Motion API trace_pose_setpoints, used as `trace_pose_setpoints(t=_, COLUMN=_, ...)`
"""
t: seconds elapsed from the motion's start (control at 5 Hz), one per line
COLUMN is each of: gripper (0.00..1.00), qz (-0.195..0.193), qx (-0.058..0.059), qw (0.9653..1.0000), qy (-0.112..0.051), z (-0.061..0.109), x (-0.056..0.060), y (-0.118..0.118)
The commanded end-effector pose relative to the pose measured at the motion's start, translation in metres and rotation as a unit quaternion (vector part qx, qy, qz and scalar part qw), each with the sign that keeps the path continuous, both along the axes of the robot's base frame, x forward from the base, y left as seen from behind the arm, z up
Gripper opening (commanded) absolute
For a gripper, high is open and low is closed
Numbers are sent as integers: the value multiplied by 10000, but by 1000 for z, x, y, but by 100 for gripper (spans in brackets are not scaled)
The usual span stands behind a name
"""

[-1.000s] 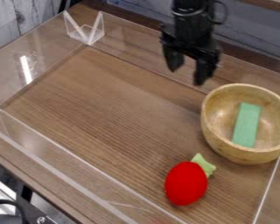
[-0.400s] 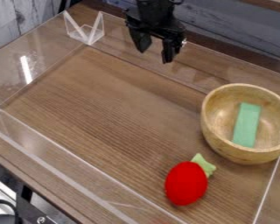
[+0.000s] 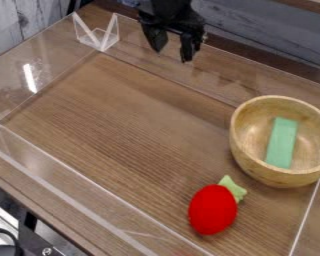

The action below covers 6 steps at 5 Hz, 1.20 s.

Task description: Put the green block in the brown bowl

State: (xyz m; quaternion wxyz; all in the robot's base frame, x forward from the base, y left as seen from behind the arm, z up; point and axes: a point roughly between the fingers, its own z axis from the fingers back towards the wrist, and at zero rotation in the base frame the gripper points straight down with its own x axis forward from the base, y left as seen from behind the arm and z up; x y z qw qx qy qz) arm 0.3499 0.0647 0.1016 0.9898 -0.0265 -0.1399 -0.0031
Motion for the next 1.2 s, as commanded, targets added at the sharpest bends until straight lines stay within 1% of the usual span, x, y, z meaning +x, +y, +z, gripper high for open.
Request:
trace_pose_setpoints(t=0.0, gripper=100, qz=4, qx=34, qw=9997, qy=-224, z=6, x=8, y=-7)
trace_pose_setpoints(t=0.2, gripper=100, qz=-22, qx=-13, qw=9999, qy=-169, z=-5, x=7, y=-22)
trace_pose_setpoints(t=0.4, gripper=100, qz=-338, qx=-70, qw=9993, qy=-171, z=6, x=4, y=-18)
trace_pose_setpoints(t=0.6, gripper=100, qz=-490, qx=-80, qw=9985, qy=-211, z=20, x=8, y=-3)
trace_pose_setpoints(t=0.8, gripper=100, qz=-376, qx=-100, qw=9990, qy=-231, z=15, x=5, y=6)
trace_pose_setpoints(t=1.0, gripper=100, qz=-433, qx=-145, qw=9988, qy=-155, z=8, x=-3, y=1)
